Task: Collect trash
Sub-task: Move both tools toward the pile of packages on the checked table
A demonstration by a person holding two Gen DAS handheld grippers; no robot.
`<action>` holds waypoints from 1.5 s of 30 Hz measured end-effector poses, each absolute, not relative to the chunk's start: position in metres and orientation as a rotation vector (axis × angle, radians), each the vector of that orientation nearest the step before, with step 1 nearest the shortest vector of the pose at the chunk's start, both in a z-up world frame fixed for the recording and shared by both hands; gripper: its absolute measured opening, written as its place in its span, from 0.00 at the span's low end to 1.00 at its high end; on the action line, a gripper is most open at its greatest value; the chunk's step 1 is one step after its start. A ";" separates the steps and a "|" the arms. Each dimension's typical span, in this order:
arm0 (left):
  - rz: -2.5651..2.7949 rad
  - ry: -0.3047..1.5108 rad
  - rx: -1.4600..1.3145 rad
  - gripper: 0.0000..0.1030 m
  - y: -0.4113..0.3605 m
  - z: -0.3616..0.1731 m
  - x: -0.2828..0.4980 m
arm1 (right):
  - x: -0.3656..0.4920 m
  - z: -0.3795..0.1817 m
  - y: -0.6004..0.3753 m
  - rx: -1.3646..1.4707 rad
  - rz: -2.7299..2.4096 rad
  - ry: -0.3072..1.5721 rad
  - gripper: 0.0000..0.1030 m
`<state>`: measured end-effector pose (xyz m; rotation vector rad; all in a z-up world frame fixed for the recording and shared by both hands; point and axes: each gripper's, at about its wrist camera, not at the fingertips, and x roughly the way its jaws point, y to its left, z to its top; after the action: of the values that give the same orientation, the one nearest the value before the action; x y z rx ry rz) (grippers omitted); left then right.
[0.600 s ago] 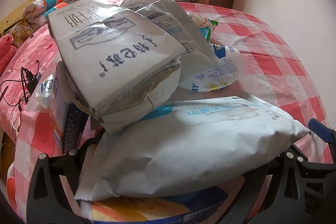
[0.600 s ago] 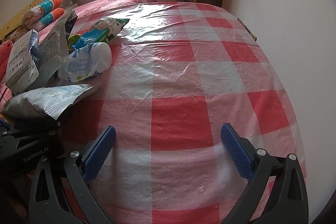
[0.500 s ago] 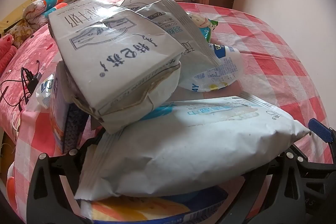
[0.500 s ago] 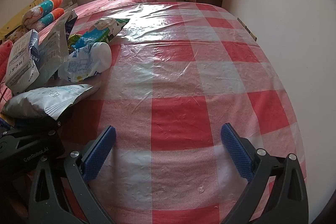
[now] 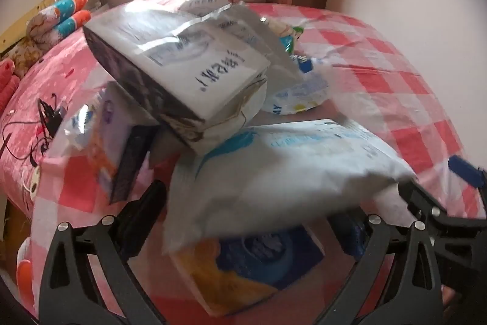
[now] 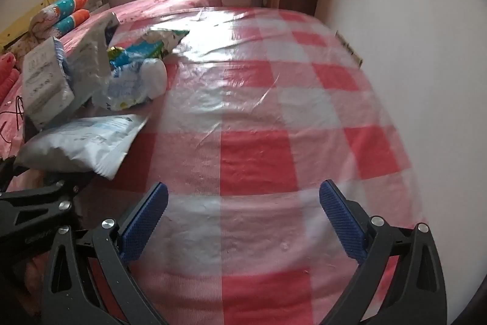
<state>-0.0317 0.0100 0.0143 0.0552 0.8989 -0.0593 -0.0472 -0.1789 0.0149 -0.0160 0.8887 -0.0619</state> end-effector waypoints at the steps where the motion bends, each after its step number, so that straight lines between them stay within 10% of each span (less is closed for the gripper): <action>1: -0.063 0.889 0.060 0.96 0.011 0.018 -0.036 | -0.051 0.021 -0.179 -0.023 -0.071 0.868 0.96; 45: -0.113 0.579 -0.039 0.96 0.059 0.122 -0.134 | -0.137 0.150 -0.165 -0.020 -0.099 0.475 0.96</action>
<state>-0.1338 0.0589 0.1219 -0.0391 0.5786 -0.1126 -0.1373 -0.1651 0.1504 -0.0202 0.4754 -0.0987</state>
